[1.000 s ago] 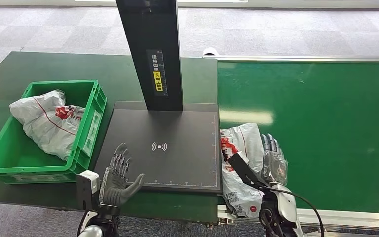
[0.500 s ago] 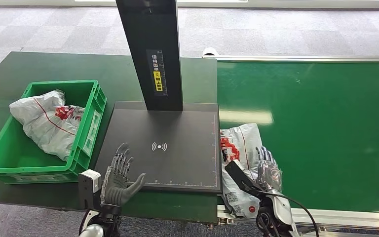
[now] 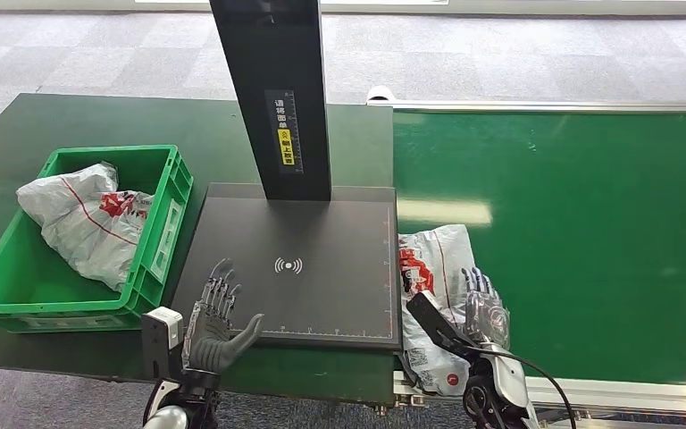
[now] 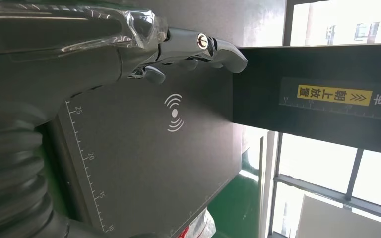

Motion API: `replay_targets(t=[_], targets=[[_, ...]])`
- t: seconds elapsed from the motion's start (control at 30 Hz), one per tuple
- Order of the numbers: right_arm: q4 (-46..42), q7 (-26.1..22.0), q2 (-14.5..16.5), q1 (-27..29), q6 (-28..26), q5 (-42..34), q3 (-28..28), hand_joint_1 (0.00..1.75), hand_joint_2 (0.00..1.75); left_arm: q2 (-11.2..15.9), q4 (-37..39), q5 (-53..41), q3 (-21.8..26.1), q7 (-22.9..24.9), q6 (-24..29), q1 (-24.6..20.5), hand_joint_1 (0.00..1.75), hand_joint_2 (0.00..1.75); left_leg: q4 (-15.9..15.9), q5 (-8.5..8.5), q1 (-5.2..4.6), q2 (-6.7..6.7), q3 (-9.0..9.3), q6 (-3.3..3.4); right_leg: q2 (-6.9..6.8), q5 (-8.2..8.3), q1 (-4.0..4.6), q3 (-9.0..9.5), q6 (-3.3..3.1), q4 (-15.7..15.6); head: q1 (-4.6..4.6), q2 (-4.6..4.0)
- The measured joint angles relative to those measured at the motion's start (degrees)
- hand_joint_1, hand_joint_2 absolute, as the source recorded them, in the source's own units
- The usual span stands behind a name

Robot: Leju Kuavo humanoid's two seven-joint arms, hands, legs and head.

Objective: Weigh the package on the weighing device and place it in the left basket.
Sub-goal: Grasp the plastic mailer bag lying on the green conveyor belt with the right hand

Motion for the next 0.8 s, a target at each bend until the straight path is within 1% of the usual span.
replay_targets(t=[0.73,0.8], targets=[[0.26,0.01,0.01,-0.05,0.02,-0.02,0.0,0.0,1.75,0.02,0.11,0.0,-0.01,0.0,0.02,-0.01,0.0,1.75,0.0,0.0,0.0,0.0,0.0,0.0,0.0,0.0,0.0,0.0,0.0,0.0,0.0,0.0],[0.48,0.24,0.09,-0.11,1.21,-1.14,-0.02,0.0,1.75,0.02,0.13,0.03,-0.02,0.0,-0.03,-0.05,0.0,1.75,0.0,0.0,0.0,0.01,0.01,0.0,0.0,0.0,0.0,-0.01,0.0,0.0,0.0,0.0]])
